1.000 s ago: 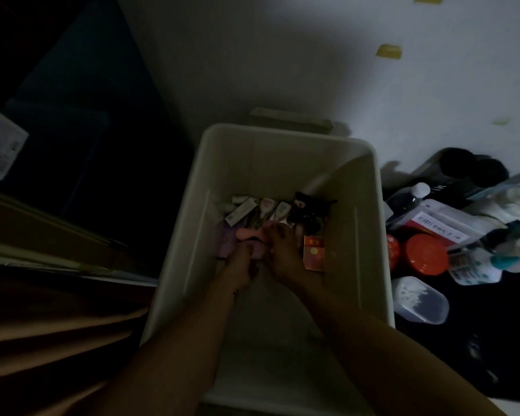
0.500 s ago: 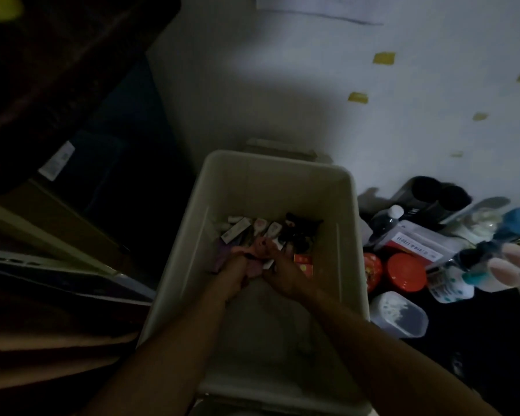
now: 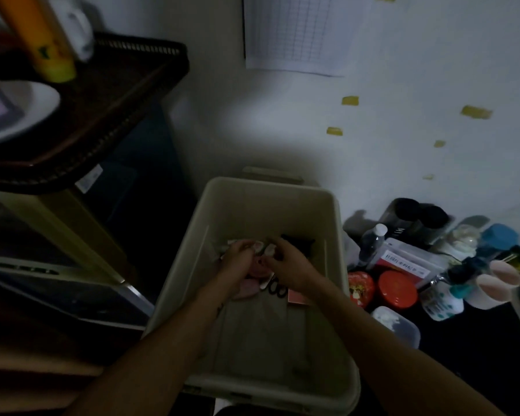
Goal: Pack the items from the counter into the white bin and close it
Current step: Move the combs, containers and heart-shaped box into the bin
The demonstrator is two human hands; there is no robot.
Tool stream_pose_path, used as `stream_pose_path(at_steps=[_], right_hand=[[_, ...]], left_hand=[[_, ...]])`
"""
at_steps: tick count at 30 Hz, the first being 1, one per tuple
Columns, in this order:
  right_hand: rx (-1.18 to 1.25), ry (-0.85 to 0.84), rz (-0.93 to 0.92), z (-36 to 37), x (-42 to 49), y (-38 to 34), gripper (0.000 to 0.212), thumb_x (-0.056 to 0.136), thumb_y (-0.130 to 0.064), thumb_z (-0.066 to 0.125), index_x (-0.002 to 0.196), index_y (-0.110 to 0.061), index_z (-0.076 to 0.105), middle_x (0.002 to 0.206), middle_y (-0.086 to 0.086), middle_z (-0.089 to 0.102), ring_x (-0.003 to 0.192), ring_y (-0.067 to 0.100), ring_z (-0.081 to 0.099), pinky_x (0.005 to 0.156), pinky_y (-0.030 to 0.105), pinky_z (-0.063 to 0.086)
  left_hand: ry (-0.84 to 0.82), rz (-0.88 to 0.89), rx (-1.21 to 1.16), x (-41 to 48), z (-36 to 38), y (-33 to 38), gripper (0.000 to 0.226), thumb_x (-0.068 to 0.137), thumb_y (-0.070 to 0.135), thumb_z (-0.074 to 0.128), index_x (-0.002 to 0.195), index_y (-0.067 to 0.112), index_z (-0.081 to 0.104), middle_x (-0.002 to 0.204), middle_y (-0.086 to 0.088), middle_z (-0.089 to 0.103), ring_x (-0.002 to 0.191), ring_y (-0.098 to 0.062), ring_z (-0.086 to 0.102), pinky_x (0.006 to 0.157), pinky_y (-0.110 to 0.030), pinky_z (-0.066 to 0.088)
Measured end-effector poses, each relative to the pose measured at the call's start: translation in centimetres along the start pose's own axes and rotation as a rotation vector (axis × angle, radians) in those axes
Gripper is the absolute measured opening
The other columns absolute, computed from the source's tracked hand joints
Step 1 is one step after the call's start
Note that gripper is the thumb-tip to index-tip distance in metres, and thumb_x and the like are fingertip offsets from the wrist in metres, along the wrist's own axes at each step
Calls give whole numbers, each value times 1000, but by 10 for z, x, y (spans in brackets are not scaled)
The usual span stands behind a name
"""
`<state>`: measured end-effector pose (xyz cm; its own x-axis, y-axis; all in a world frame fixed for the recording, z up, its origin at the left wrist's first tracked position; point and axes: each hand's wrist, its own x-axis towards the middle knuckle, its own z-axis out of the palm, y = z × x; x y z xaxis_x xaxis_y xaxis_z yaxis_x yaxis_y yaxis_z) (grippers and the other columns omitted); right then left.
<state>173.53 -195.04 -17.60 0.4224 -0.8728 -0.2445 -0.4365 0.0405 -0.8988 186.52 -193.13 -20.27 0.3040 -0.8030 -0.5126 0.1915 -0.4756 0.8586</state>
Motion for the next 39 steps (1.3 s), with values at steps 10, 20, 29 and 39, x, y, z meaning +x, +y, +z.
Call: stream_pose_path(at_steps=[10,20,29,39], right_hand=[[349,185,-67,-72,-37,-23,46,96,-16,58,140,-20,45,111,-9,63,92,-4,67,74,16,55],[323,399,-93,-172,-85,30,44,94,-15,55,138,-19,48,118,-17,59,104,-12,59,77,10,51],[282,495,48,-231,-117,105,34,94,-6,52,116,-31,59,102,-24,63,89,-20,58,65,0,45],[323,423,207,-251,-131,198,40,91,-9,54,128,-22,56,124,-3,61,115,11,59,95,26,50]], left_hand=[[-88,261,23,-23,67,40,29,90,2,52,92,27,65,84,3,70,65,-3,68,51,-17,49],[-68,456,114,-58,177,53,12,85,13,71,87,17,59,91,-4,69,86,-19,67,75,-31,56],[-120,455,244,-66,266,9,17,88,20,66,75,21,55,81,-2,68,71,-5,64,67,-28,55],[-159,199,406,-50,307,-65,23,93,40,58,96,18,62,93,0,68,83,-16,63,64,-26,47]])
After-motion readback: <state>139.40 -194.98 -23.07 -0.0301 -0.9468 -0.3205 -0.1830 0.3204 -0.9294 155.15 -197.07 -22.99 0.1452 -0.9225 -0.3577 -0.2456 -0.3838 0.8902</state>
